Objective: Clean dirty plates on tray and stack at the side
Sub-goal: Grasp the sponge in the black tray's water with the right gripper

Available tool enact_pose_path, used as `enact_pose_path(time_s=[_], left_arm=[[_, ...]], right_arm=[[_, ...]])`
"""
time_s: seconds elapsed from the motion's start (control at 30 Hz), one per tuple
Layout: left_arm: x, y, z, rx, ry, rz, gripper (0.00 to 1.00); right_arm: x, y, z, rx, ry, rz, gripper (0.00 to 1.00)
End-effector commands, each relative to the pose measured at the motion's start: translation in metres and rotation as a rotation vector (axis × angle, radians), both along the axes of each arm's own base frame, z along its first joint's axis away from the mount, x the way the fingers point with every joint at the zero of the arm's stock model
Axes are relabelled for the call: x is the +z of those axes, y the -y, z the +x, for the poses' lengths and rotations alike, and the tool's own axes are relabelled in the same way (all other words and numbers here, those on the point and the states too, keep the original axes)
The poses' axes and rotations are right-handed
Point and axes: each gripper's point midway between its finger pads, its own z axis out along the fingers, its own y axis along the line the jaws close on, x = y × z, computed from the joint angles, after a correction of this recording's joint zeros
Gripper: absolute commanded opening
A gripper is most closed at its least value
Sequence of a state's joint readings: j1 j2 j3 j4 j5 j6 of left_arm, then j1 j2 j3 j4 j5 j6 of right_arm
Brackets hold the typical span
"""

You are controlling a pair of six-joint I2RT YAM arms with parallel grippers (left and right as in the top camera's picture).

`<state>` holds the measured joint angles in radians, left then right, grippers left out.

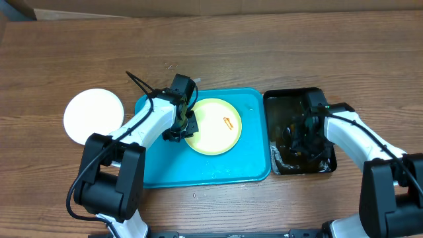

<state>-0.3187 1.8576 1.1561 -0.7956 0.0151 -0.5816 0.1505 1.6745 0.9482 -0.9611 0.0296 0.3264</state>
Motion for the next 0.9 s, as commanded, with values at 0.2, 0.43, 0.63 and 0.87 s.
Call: enact_pose_path(time_s=[0.2,0.43,0.63,0.87], left_arm=[[-0.008,-0.003,-0.004,0.006,-0.027,0.009,0.19],[-0.008,-0.003,-0.003,0.006,-0.022,0.007,0.16],[-0.008,-0.002,-0.002,0.006,-0.02,0.005,0.16],[-0.008,-0.002,-0.002,0.006,-0.019,0.005,0.17]], right_arm=[[0.031,-0.003,0.049,0.025,0.17,0.003,0.78],[0.018,-0.002,0.039,0.026,0.151,0.001,0.72],[0.002,-0.009,0.032,0.02,0.152,0.047,0.52],[0.014,-0.011,0.049,0.047,0.203,0.052,0.62]])
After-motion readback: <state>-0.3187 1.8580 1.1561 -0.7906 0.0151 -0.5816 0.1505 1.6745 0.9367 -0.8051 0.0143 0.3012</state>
